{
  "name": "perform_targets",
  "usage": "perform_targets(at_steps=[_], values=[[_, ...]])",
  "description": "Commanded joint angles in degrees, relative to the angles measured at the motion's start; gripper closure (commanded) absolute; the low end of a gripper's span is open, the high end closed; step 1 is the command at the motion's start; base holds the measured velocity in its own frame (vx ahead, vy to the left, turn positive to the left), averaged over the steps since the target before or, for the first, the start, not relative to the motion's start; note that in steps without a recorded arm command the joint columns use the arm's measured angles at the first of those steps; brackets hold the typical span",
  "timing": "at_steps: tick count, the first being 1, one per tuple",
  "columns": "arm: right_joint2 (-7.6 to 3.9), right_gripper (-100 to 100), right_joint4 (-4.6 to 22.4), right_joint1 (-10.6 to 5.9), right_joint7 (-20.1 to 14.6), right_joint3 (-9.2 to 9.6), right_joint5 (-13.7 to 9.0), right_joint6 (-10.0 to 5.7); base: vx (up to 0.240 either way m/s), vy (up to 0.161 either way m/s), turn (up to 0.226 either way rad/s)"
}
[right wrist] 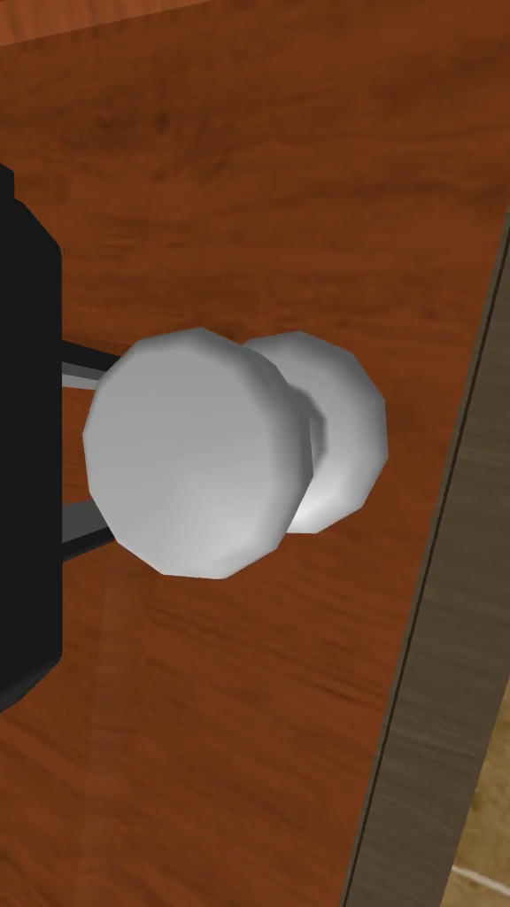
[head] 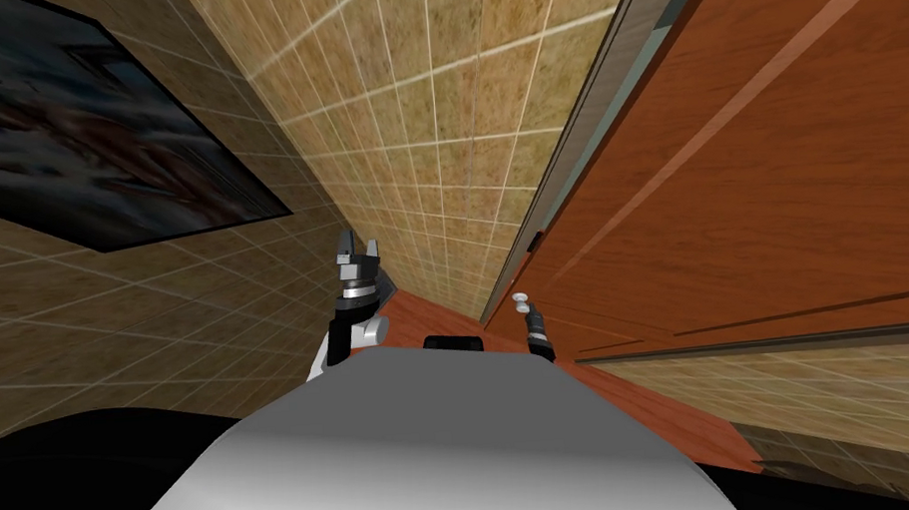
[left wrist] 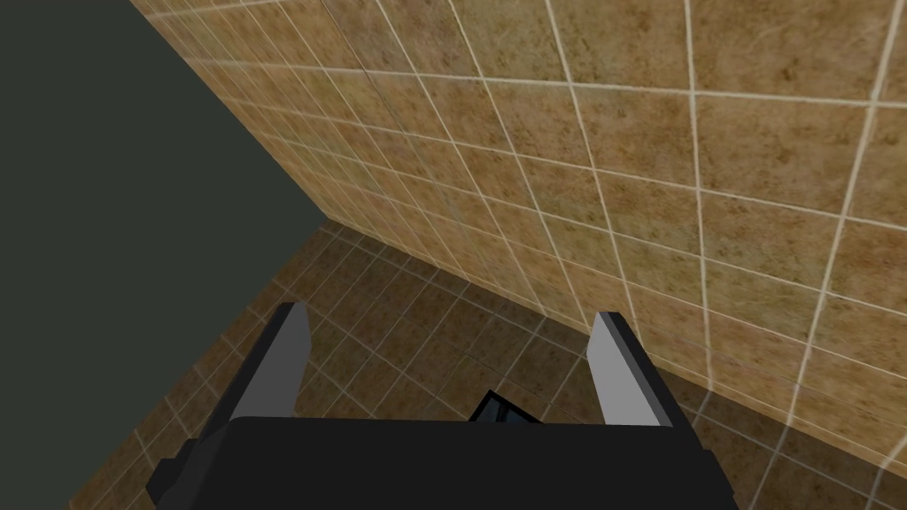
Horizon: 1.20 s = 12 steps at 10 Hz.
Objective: Pull the door open
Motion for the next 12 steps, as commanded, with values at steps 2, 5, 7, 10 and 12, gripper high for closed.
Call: perform_targets(at_steps=[2,5,7,10,12], values=[[0.44,100,1.69,-1.91,-4.20,2.66,-2.06,-0.18,-0.067,-0.020,0.049],[0.14,100,2.25,-2.45,-7.58,3.40,-3.23,-0.02,-0.052,-0.007,0.027],[-0.16,100,2.80,-2.99,-9.97,4.14,-4.39,0.14,-0.049,-0.004,0.031],[-0.75,100,3.90,-4.08,-14.73,5.62,-6.73,0.45,-0.046,-0.012,0.024],[-1.04,100,4.46,-4.63,-16.75,6.36,-7.90,0.61,-0.055,-0.006,0.049]])
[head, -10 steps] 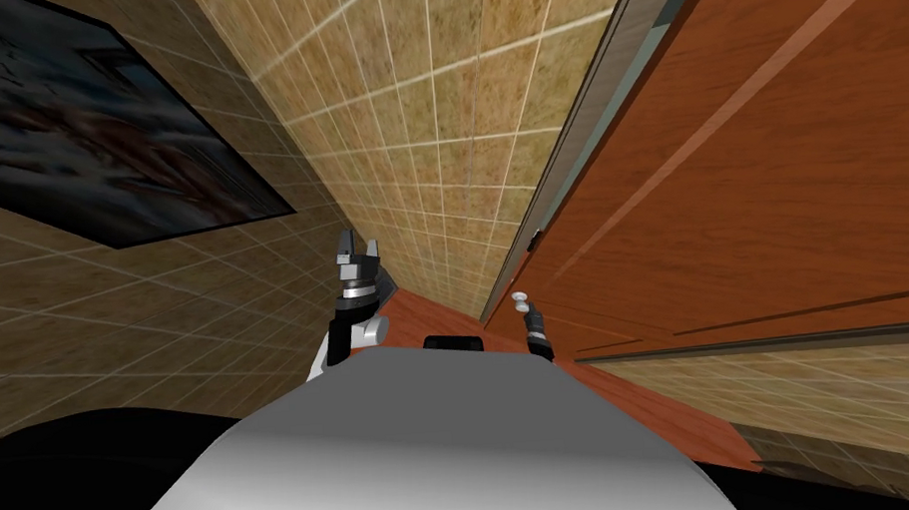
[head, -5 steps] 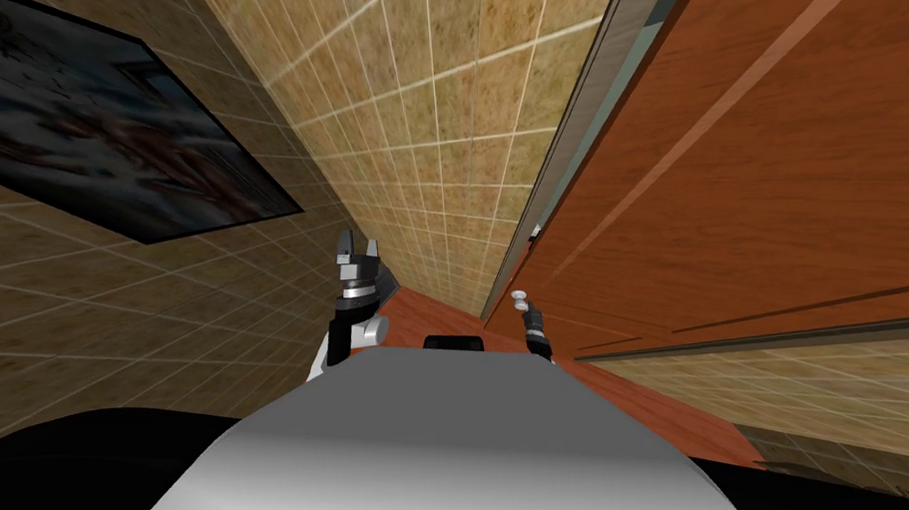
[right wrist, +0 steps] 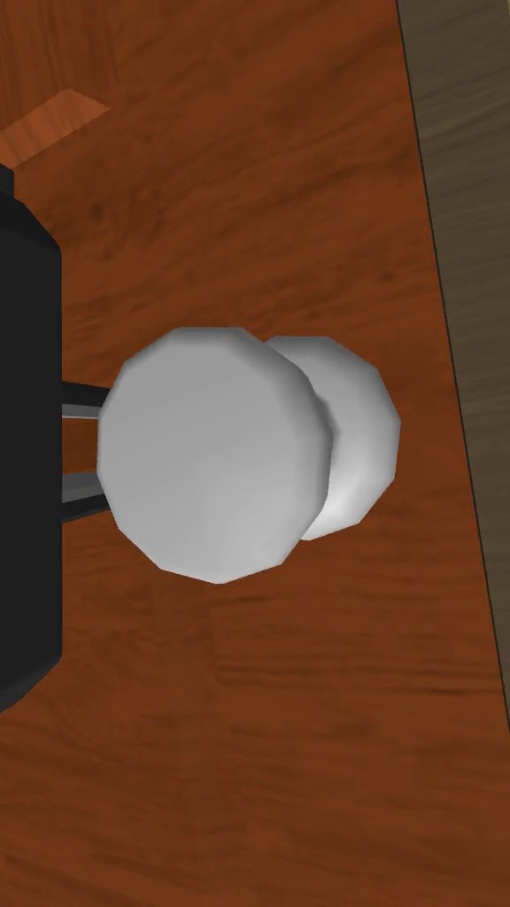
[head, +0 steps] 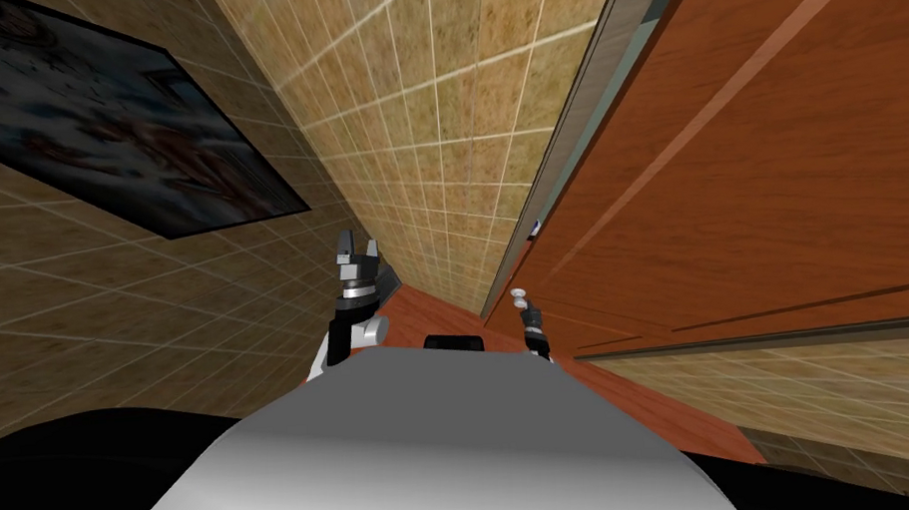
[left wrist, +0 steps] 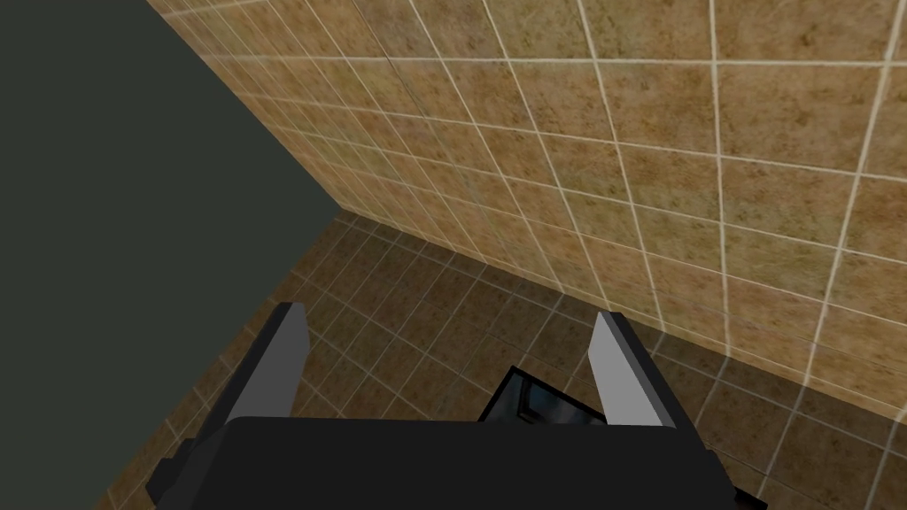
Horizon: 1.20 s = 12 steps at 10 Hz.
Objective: Pull the door open
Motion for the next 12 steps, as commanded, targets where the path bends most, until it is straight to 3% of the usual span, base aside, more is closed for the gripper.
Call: perform_targets(at_steps=[1,4,5,6,12], values=[[1.10,100,-2.11,0.37,-1.93,1.66,-0.01,0.43,-0.042,-0.002,0.025],[0.51,100,-1.00,-0.72,-6.59,3.13,-2.34,0.74,-0.047,-0.003,0.038],[0.51,100,-1.00,-0.72,-6.73,3.13,-2.34,0.74,-0.056,-0.005,0.026],[-0.13,-100,-1.90,0.76,-8.65,2.38,-3.41,2.35,-0.058,-0.022,-0.011],[0.75,-100,-2.60,0.06,-16.63,3.49,-6.46,3.58,-0.081,-0.005,0.015]])
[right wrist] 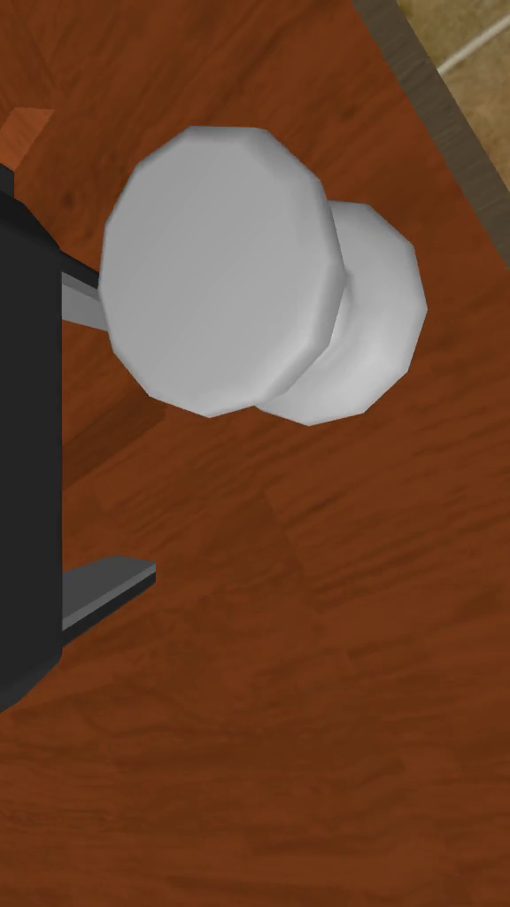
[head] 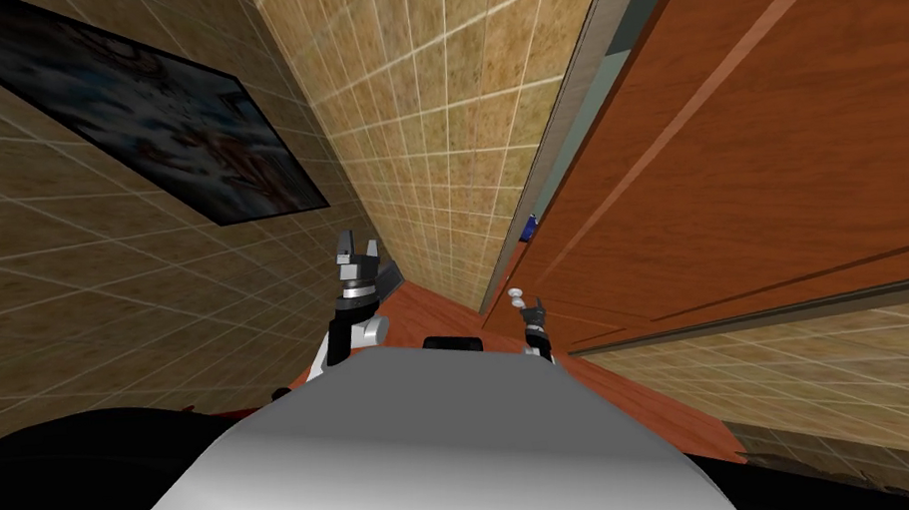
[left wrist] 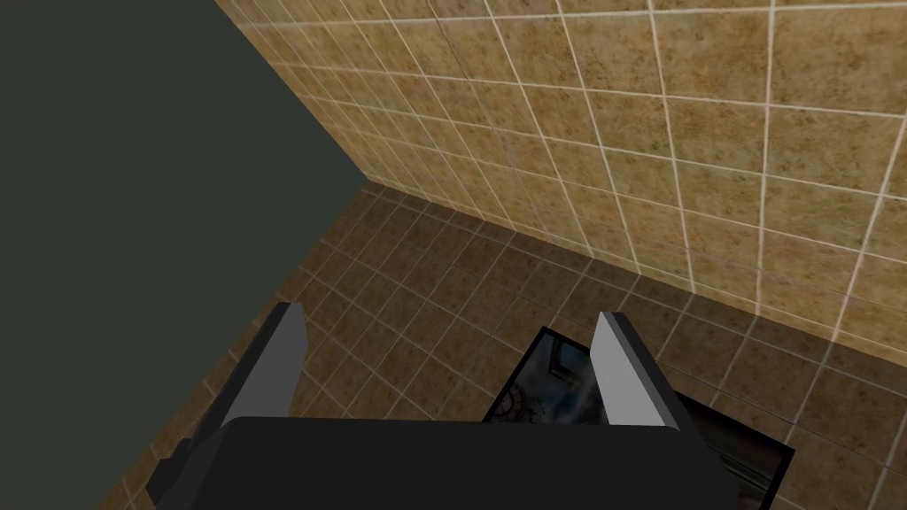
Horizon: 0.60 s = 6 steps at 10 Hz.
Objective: Pull the door open
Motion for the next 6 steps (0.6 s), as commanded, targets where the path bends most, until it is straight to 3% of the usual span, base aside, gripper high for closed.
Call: perform_targets(at_steps=[1,3,6], values=[[1.50,-100,1.39,-1.21,-2.86,1.69,-0.70,-0.39,-0.081,-0.007,0.044],[1.50,-100,1.39,-1.21,-3.34,1.69,-0.70,-0.39,-0.028,-0.012,0.014],[2.01,-100,0.99,-1.61,-7.65,2.33,-2.45,0.31,-0.063,0.001,0.047]])
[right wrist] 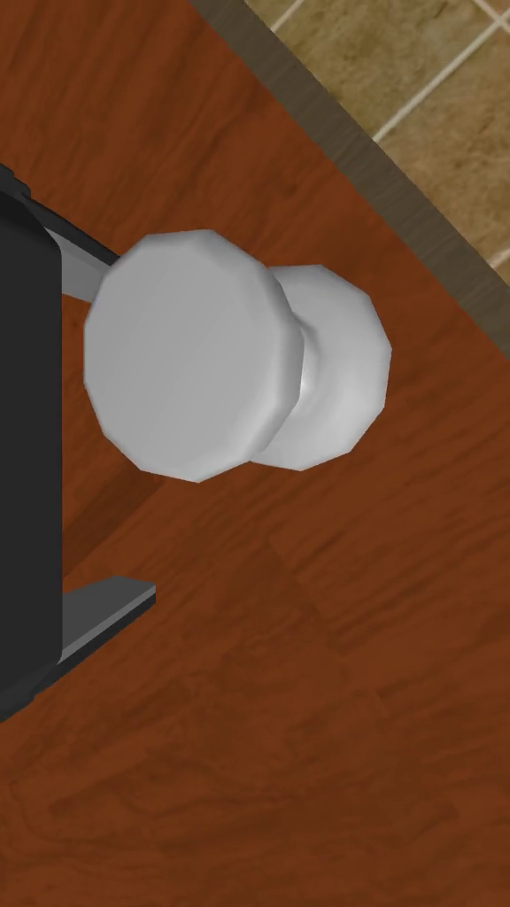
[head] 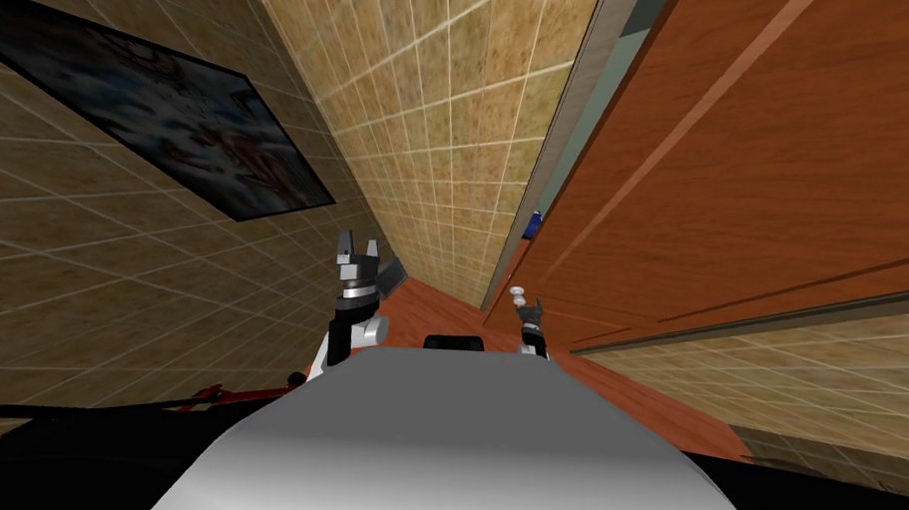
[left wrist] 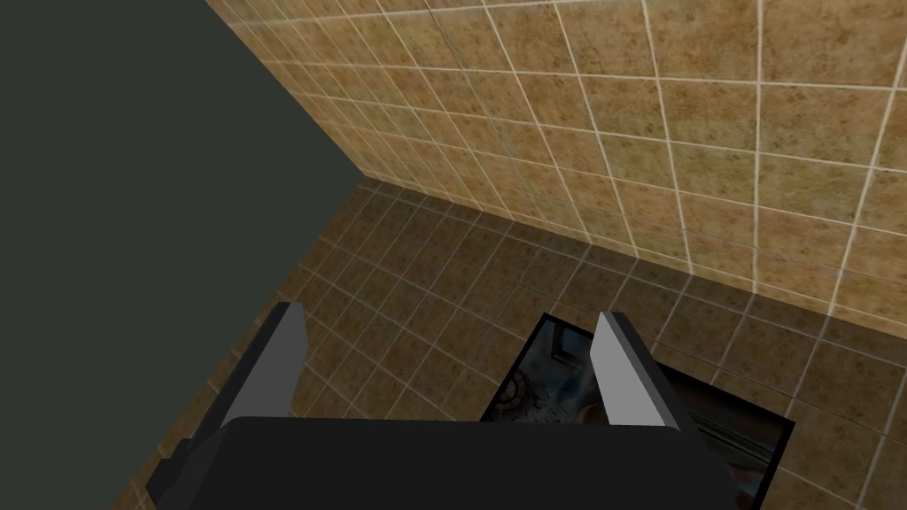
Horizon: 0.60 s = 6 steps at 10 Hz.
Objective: Pull the door open
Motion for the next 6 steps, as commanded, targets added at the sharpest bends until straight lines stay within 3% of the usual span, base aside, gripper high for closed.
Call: perform_targets(at_steps=[1,2,6], values=[[1.09,-100,0.25,-0.87,-2.86,1.24,-0.75,-0.12,-0.058,0.027,0.116],[1.09,-100,0.25,-0.87,-3.06,1.24,-0.75,-0.12,-0.040,0.039,0.055],[1.93,-100,-0.40,-1.53,-9.61,2.30,-3.65,1.05,-0.064,0.004,0.029]])
